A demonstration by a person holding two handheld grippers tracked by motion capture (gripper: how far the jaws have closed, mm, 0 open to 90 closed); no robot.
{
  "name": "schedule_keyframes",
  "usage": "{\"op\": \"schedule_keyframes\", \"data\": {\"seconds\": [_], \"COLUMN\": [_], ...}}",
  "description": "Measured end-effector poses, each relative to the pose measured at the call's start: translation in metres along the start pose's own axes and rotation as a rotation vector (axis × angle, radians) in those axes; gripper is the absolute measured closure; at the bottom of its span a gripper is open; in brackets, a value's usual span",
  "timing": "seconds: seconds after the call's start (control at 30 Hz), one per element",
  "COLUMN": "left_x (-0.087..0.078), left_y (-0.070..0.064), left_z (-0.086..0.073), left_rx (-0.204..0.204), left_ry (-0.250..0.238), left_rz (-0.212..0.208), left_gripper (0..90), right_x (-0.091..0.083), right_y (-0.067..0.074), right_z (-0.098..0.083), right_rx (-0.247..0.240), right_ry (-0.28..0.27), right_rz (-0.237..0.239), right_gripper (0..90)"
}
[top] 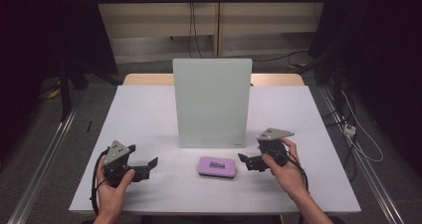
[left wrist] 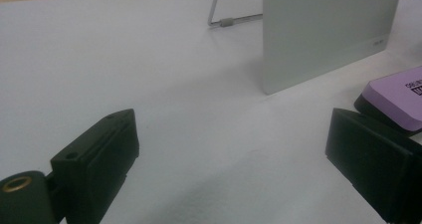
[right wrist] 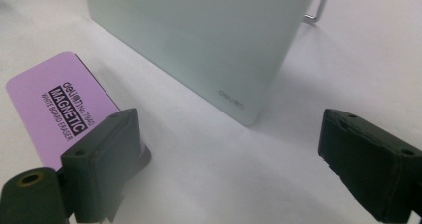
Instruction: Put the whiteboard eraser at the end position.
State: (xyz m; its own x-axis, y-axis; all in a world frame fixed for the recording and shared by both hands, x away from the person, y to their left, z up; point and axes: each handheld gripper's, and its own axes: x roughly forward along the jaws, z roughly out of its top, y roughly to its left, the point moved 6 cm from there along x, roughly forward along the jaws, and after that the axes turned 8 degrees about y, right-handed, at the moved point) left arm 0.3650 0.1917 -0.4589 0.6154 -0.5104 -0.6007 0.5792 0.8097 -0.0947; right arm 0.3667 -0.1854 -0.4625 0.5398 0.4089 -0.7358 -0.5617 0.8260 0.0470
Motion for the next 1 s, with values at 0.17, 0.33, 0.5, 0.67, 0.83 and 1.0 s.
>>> {"op": "schedule_keyframes", "data": {"seconds": [0.17, 0.33, 0.5, 0.67, 0.83, 1.0], "left_x": [-0.002, -0.002, -0.002, -0.002, -0.003, -0.002], "left_y": [-0.002, -0.003, -0.003, -0.002, -0.002, 0.000], "left_z": [0.000, 0.000, -0.001, -0.001, -0.001, -0.001], "left_rx": [-0.006, -0.006, -0.006, -0.006, -0.006, -0.014], "left_ry": [-0.001, -0.002, -0.002, -0.003, -0.002, -0.001], "left_rz": [-0.004, -0.005, -0.003, 0.000, 0.003, 0.004], "left_gripper": [6.4, 6.4, 6.4, 6.4, 6.4, 6.4], "right_x": [-0.008, -0.016, -0.023, -0.028, -0.031, -0.033], "right_y": [-0.005, -0.014, -0.024, -0.032, -0.036, -0.040], "right_z": [-0.011, -0.021, -0.030, -0.037, -0.045, -0.054], "right_rx": [0.054, 0.077, 0.101, 0.115, 0.136, 0.154], "right_ry": [-0.027, -0.046, -0.074, -0.101, -0.126, -0.156], "right_rz": [-0.017, -0.041, -0.072, -0.099, -0.109, -0.134], "right_gripper": [9.0, 6.5, 5.8, 6.0, 5.9, 5.4]}}
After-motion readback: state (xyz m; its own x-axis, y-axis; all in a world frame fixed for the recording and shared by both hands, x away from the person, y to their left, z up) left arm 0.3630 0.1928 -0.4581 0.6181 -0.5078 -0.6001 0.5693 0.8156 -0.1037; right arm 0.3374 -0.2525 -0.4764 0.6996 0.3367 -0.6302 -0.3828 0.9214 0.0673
